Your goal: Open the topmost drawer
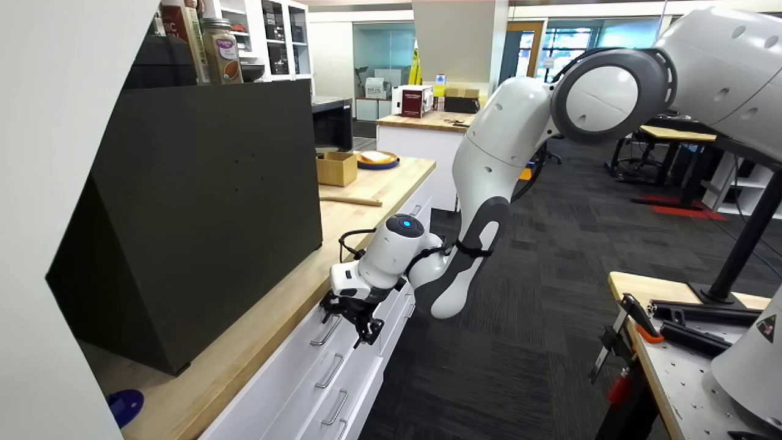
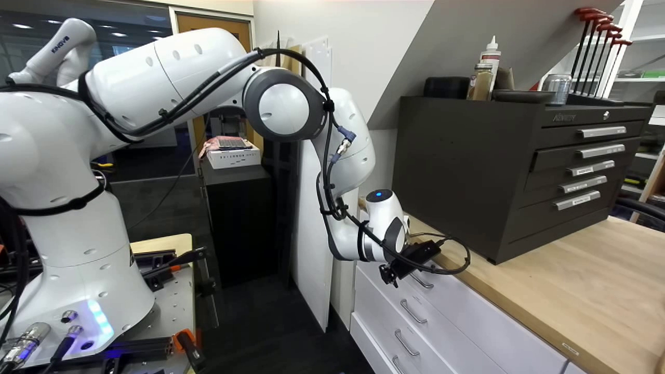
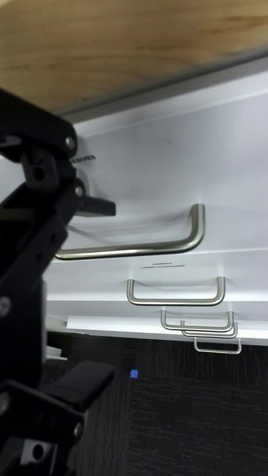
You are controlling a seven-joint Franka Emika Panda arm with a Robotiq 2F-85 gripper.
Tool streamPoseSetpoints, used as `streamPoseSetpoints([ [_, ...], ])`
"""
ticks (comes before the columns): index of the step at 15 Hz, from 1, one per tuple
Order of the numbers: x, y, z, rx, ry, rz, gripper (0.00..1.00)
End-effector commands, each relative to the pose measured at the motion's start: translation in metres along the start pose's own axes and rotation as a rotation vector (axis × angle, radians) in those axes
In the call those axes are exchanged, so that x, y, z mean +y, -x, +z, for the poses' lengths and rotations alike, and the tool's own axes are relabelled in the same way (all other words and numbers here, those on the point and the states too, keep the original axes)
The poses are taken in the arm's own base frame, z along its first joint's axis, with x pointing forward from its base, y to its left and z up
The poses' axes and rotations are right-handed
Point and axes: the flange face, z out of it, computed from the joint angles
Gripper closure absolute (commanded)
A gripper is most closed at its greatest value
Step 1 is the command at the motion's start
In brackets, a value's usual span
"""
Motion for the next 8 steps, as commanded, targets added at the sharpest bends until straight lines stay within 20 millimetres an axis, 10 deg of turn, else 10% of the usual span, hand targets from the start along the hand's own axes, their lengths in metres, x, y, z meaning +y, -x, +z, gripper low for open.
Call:
streamPoseSetpoints([
  [1,-0.009,0.002,0.003,0.008,-0.022,-0.034,0.00],
  [8,-0.028,0.003,0.023,0.012,-0.047,-0.079,0.00],
])
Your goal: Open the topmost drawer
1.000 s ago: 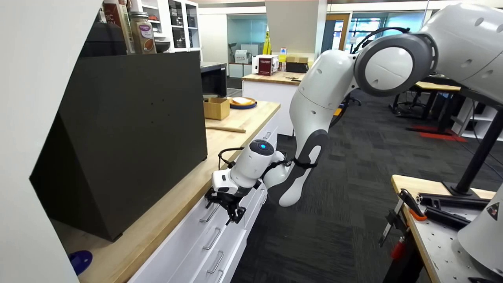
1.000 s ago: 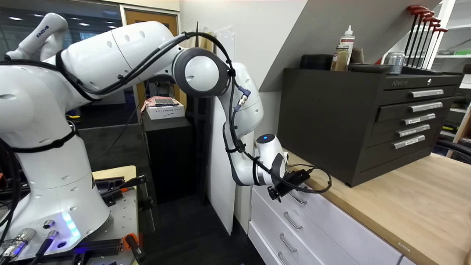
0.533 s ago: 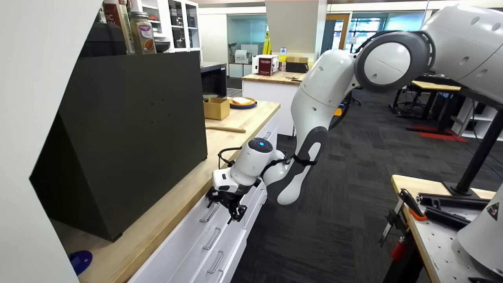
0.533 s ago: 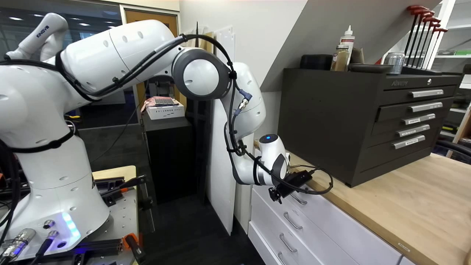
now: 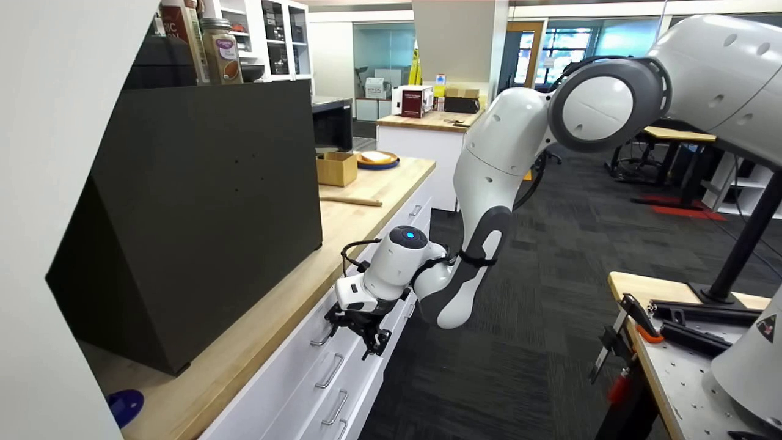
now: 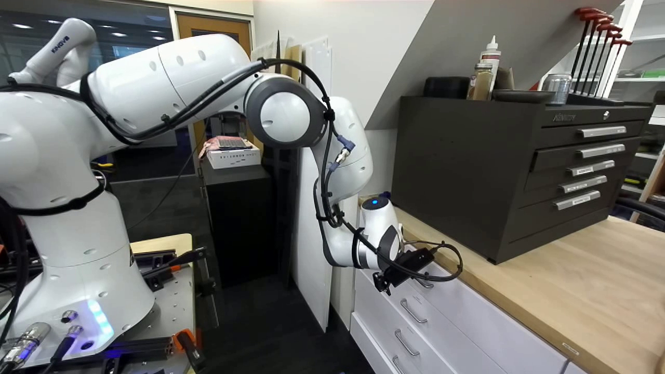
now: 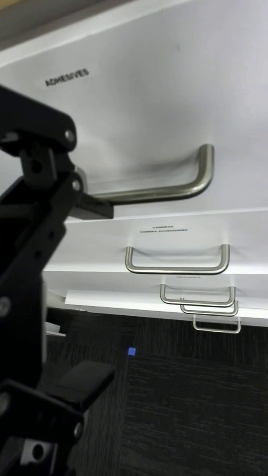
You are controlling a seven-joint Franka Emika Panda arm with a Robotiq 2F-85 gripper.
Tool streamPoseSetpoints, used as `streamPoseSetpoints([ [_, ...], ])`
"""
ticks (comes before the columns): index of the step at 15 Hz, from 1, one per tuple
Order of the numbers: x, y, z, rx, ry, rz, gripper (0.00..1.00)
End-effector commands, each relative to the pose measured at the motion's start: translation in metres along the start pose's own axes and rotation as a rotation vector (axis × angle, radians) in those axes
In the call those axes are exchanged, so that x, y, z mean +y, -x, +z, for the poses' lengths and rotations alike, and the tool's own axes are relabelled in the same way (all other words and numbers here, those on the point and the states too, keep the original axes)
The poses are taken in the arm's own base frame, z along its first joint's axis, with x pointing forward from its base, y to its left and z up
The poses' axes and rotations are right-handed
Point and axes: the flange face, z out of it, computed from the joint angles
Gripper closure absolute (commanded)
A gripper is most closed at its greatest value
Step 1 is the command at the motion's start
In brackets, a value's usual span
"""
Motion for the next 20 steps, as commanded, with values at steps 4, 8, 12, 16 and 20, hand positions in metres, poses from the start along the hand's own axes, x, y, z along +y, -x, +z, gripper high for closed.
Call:
streamPoseSetpoints([
  [4,0.005,0.004,-0.002,-0.010,0.019,-0.043,0.00],
  [8,0.015,0.004,-0.023,-0.032,0.036,-0.066,0.00],
  [12,0.013,0.001,-0.026,-0.043,0.019,-0.072,0.00],
  [16,0.019,-0.005,-0.048,-0.037,0.012,-0.060,0.00],
  [20,0.029,-0.006,-0.055,-0.038,0.016,-0.057,0.00],
])
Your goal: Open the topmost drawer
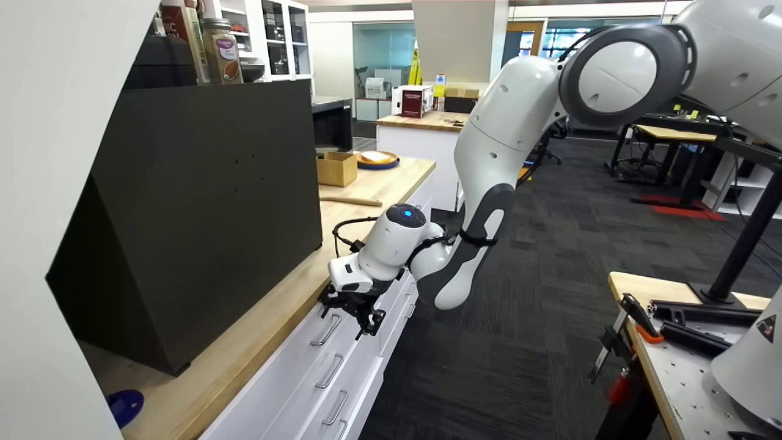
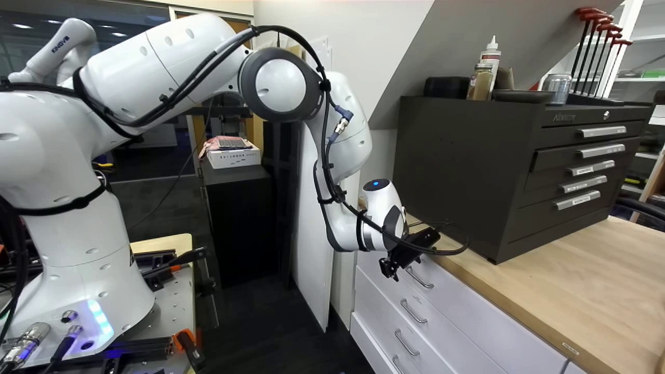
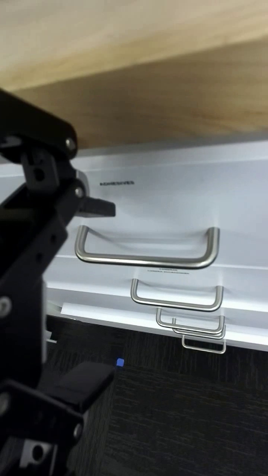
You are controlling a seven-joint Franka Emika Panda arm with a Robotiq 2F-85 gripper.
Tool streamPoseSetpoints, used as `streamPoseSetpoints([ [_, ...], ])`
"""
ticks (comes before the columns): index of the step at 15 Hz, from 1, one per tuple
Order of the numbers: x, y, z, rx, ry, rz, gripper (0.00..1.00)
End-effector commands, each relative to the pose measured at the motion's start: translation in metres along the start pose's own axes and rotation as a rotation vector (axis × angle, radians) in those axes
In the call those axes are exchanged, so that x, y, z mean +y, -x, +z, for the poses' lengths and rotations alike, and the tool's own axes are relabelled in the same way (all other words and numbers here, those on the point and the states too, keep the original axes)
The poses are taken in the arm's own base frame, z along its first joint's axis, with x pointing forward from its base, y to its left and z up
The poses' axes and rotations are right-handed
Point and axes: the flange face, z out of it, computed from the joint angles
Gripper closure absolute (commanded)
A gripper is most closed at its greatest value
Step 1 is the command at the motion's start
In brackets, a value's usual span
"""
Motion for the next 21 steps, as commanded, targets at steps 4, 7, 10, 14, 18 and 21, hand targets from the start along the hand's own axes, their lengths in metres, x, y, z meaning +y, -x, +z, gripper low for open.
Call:
streamPoseSetpoints([
  [4,-0.009,0.001,0.008,-0.018,-0.078,0.029,0.00],
  [7,-0.013,0.002,0.020,-0.014,-0.088,0.031,0.00],
  [10,-0.013,0.002,0.024,-0.009,-0.077,0.023,0.00],
  [14,-0.008,0.002,0.028,0.006,-0.040,-0.021,0.00],
  [18,-0.009,0.006,0.036,0.009,-0.044,-0.057,0.00],
  [21,-0.014,0.009,0.049,0.030,-0.040,-0.073,0.00],
])
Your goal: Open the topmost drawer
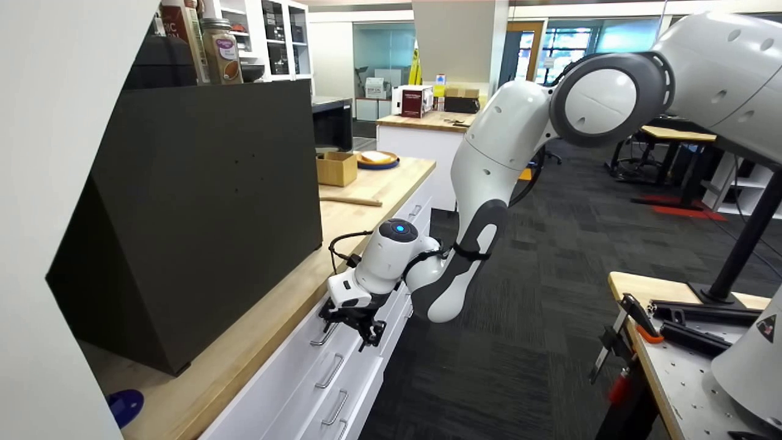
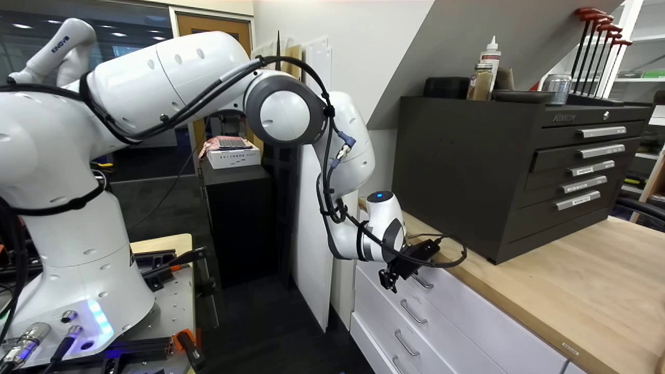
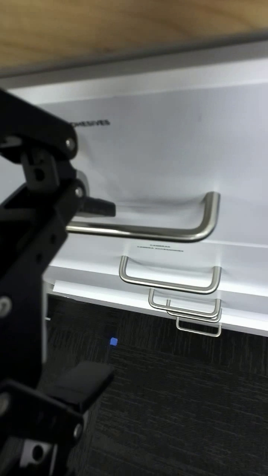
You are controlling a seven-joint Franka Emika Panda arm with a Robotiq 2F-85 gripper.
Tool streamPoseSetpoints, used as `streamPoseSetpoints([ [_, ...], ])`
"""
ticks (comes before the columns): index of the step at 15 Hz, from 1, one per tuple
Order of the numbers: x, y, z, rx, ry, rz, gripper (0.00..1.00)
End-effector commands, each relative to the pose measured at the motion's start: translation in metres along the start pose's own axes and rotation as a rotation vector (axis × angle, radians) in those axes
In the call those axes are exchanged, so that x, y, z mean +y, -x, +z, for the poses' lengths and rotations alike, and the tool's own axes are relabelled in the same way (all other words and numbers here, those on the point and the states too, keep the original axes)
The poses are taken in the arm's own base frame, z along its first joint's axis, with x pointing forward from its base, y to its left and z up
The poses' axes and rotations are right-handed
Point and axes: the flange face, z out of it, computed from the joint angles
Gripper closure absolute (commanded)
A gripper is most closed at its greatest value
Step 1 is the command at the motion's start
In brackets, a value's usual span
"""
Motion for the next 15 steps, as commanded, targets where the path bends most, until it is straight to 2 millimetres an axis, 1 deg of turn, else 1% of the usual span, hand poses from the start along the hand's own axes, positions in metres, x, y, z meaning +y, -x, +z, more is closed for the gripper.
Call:
streamPoseSetpoints([
  [1,-0.003,0.008,0.017,0.036,0.014,-0.022,0.05],
  [2,-0.001,0.009,0.018,0.038,0.028,-0.024,0.26],
  [4,0.003,0.010,0.017,0.044,0.048,-0.032,0.30],
  [5,0.005,0.010,0.016,0.047,0.056,-0.035,0.37],
  [6,0.009,0.013,0.010,0.049,0.063,-0.043,0.44],
  [8,0.013,0.013,0.007,0.051,0.074,-0.048,0.57],
  [14,0.019,0.014,0.000,0.060,0.107,-0.072,0.97],
  [15,0.020,0.014,-0.001,0.062,0.111,-0.073,0.98],
])
